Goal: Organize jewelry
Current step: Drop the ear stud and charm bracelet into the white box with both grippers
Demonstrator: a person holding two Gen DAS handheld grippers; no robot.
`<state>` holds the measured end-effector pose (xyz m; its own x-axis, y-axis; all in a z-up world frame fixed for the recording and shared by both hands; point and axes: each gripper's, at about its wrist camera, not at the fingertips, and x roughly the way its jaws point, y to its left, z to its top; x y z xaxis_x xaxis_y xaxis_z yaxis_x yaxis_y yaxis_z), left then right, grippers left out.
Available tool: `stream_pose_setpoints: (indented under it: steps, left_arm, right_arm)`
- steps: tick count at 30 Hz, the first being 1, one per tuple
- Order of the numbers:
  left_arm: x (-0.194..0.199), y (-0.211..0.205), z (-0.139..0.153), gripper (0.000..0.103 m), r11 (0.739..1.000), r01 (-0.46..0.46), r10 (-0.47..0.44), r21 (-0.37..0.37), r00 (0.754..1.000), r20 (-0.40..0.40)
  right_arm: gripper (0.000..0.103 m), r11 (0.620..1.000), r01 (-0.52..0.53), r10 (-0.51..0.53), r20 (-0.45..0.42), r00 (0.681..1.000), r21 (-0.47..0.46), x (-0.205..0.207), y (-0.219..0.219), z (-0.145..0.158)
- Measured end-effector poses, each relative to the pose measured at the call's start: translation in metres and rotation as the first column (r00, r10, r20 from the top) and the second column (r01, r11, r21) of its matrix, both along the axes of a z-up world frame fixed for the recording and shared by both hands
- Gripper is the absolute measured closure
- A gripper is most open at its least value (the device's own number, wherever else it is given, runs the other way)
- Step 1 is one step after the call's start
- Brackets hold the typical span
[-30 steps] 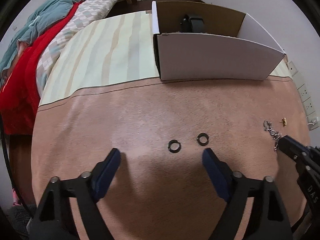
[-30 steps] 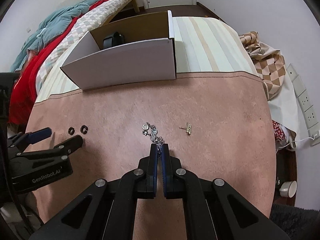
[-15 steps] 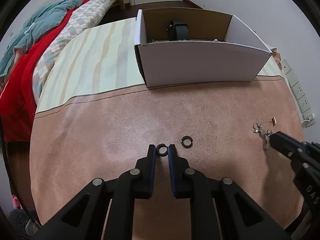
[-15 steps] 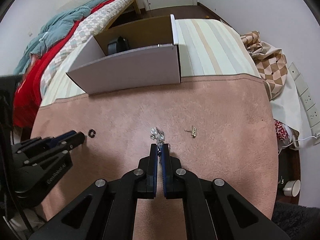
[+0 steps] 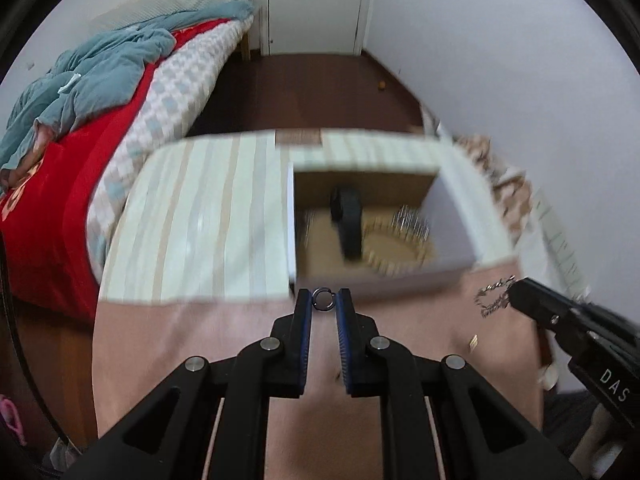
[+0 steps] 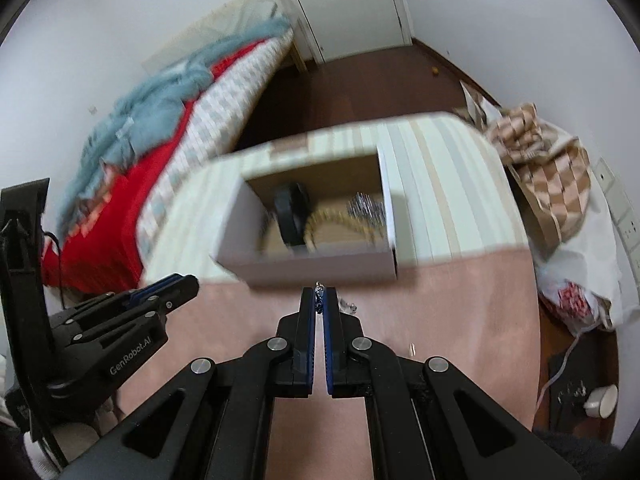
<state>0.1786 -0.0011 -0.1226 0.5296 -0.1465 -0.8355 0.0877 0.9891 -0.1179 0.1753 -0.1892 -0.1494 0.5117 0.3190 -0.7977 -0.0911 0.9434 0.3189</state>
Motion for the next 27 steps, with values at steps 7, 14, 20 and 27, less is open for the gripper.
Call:
stream_pose_setpoints:
  steps: [7,14,20,27]
  left_arm:
    - [0.065,0.005,0.017,0.093,0.995,0.043,-0.045,-0.086,0.999,-0.028]
    - [0.109,0.006,-0.028,0.093,0.990,0.048,-0.071,-0.135,0.983,-0.170]
    - [0.122,0.004,-0.046,0.091,0.995,0.022,-0.045,-0.097,0.969,-0.243]
    - [0.117,0.016,-0.035,0.051,1.000,-0.024,0.021,-0.016,0.981,-0.194]
  right_arm:
    - [0.099,0.999,-0.042,0.041,0.050,0.998,0.020,0.073,0.005,0.041]
    - [0.099,0.997,-0.057,0.062,-0.118,0.991,0.043,0.133,0.014,-0.012]
    - [0.098,0.995,-0.098,0.102,-0.264,0.959,0.031,0.147,0.023,-0.056]
    - [0.047,0.995,-0.096,0.085,-0.310,0.947,-0.022,0.141,0.016,-0.069]
